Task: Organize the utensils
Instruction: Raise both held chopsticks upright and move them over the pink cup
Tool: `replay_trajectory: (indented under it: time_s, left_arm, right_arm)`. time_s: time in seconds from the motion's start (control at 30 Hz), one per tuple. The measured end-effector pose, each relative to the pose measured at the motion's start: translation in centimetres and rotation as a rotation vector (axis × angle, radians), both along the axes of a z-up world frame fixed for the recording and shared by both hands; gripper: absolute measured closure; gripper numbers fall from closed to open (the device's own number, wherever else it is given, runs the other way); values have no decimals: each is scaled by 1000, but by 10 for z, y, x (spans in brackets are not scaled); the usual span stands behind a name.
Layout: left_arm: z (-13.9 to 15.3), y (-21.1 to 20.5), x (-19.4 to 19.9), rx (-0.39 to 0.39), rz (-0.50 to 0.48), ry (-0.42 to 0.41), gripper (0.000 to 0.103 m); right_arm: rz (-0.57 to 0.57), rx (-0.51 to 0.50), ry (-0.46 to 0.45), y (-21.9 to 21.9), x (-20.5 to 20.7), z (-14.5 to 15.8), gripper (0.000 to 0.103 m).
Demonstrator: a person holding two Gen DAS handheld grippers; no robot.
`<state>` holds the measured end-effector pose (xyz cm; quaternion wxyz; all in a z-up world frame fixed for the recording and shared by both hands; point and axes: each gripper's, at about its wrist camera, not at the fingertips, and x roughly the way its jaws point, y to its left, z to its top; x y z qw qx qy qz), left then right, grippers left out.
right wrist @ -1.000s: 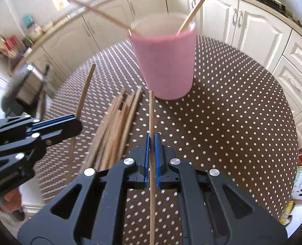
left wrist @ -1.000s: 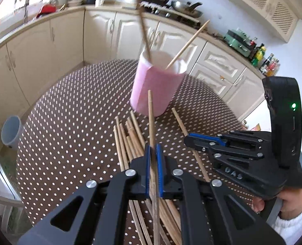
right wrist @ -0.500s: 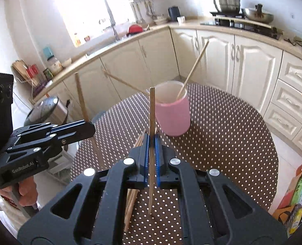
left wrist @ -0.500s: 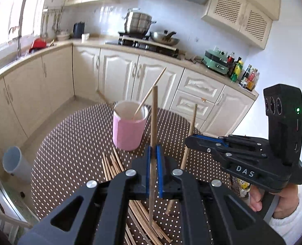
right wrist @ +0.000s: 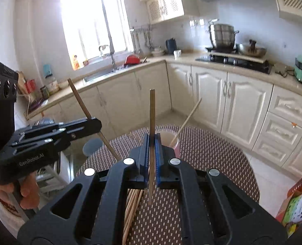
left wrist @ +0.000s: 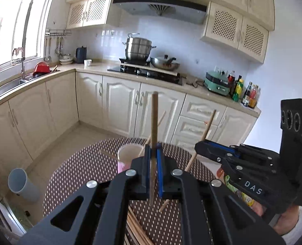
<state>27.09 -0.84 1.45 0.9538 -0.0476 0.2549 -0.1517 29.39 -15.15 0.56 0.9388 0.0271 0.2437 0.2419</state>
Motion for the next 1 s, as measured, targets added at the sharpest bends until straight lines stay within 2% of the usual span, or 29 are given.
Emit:
replay_trajectory:
  time_s: [0.33, 0.5, 0.67, 0.8, 0.9, 1.0]
  left_arm:
    - [39, 1, 30, -8, 47, -112, 97]
    - [45, 4, 44, -5, 98, -152, 97]
    - [31, 4, 62, -1, 114, -138, 97]
    - [5, 4, 77, 4, 116, -84, 97]
    - [-17, 8, 87, -21, 110, -32, 97]
    - [-29, 11, 91, -20, 117, -10, 97]
  right_arm:
    - [-79, 21, -131, 2, 27, 31, 97]
    - [-118, 61, -212, 4, 36, 39, 97]
    - [-134, 64, -228, 14, 47, 31, 97]
    - [-133, 40, -207, 19, 53, 13, 97]
    - [-130, 20, -189, 22, 57, 0, 97]
    - [-132, 7, -175, 23, 57, -9, 97]
